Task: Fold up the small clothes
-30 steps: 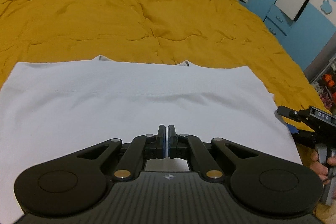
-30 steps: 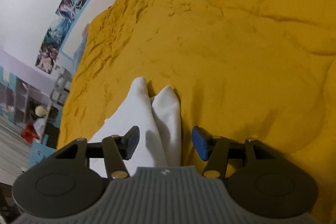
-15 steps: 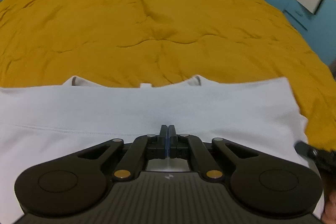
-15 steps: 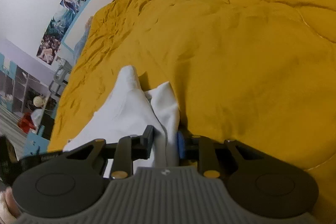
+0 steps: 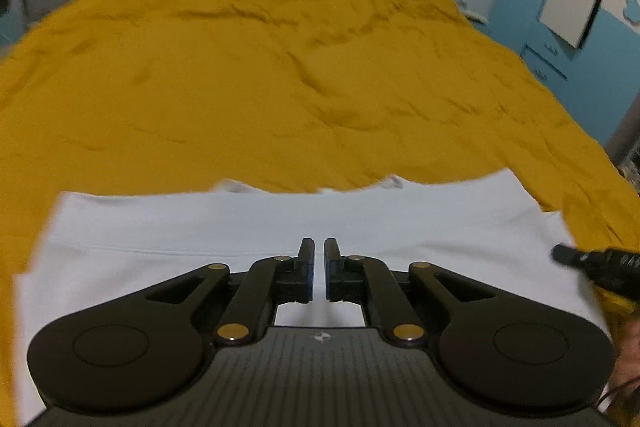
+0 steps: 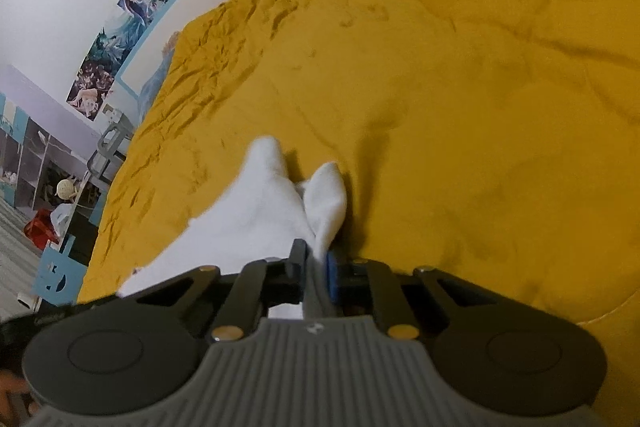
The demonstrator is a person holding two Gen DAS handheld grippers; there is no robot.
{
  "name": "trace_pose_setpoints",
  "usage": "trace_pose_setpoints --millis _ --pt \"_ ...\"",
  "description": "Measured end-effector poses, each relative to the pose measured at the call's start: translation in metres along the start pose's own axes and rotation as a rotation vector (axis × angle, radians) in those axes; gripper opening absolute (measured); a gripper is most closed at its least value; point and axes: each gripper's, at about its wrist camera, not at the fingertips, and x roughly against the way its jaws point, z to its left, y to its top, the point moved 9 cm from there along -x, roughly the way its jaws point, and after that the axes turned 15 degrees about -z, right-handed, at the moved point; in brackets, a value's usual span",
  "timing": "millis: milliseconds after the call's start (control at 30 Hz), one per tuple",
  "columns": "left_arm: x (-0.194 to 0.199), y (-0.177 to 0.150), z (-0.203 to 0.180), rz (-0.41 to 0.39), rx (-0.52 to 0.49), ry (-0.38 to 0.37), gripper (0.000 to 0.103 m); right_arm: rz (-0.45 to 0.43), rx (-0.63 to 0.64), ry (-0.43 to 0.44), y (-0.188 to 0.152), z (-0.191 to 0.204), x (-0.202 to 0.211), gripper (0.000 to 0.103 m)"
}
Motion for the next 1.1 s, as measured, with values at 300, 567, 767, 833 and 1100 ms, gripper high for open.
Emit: trace_pose_setpoints --millis 300,567,767,833,1100 --pt "0.075 -0.012 0.095 -0.026 0.029 0.115 0.005 -0.011 0.052 0.092 0.013 0.127 0.016 0.004" --pt "0.111 -0.032 0.155 -0.047 0.175 0.133 0.005 0.055 0.141 0.136 -0.03 0.257 -0.005 0.004" --pt "0.113 -0.044 0.185 -0.046 0.31 0.124 0.006 0.089 0.247 0.145 -0.083 0.338 -0.02 0.004" --pt "0.113 -0.047 0.195 -0.051 0.348 0.12 0.006 0.101 0.274 0.138 -0.1 0.359 -0.029 0.004" --pt "0.117 -0.06 0.226 -0.055 0.451 0.12 0.006 0.092 0.357 0.13 -0.16 0.422 -0.057 0.004"
